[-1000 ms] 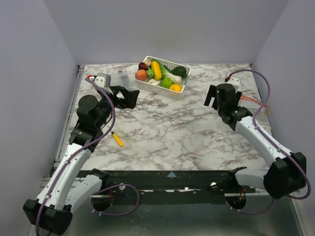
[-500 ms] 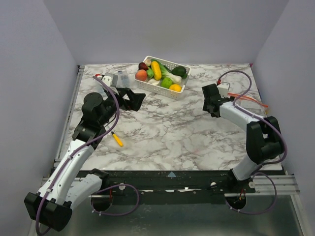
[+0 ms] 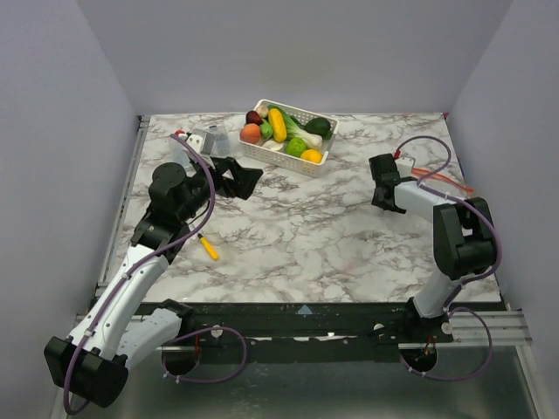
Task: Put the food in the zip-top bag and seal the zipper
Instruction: Move the zipper food storage bag to the center of the board.
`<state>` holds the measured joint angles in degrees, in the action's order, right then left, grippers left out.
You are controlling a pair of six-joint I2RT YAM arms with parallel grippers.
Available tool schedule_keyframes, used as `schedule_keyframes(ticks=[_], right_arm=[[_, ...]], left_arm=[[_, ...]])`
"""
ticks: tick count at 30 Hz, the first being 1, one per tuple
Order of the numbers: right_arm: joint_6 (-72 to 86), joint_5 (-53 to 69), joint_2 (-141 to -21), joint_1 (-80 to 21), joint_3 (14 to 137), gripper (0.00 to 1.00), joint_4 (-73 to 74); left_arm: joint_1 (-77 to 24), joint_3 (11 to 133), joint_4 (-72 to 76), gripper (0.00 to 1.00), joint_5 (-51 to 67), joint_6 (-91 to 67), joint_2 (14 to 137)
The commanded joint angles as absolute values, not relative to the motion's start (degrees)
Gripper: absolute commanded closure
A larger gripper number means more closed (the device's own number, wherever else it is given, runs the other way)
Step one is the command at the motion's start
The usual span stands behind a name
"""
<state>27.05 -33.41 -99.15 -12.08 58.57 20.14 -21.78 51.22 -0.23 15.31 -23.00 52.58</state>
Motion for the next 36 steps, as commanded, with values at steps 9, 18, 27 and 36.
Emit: schedule_keyframes(ticks=[9, 18, 27, 36], right_arm=[[19.4, -27.2, -97.1, -12.9, 54.5, 0.97, 15.0], [12.3, -13.3, -88.3, -24.4, 48.7, 0.99, 6.4], [19.1, 1.5, -80.9, -33.5, 41.8, 0.99, 7.4], [37.9, 4.2, -74.2, -40.5, 36.8, 0.99, 21.0]], left_arm=[[-22.0, 53.0, -1.3, 0.02, 17.2, -23.9, 53.2], [-21.6, 55.5, -4.1, 0.02, 19.9, -24.8, 57.9], [-18.3, 58.2, -6.8, 0.05, 23.0, -28.4, 64.4], [-17.4, 58.8, -7.5, 0.06, 23.4, -29.2, 65.3]])
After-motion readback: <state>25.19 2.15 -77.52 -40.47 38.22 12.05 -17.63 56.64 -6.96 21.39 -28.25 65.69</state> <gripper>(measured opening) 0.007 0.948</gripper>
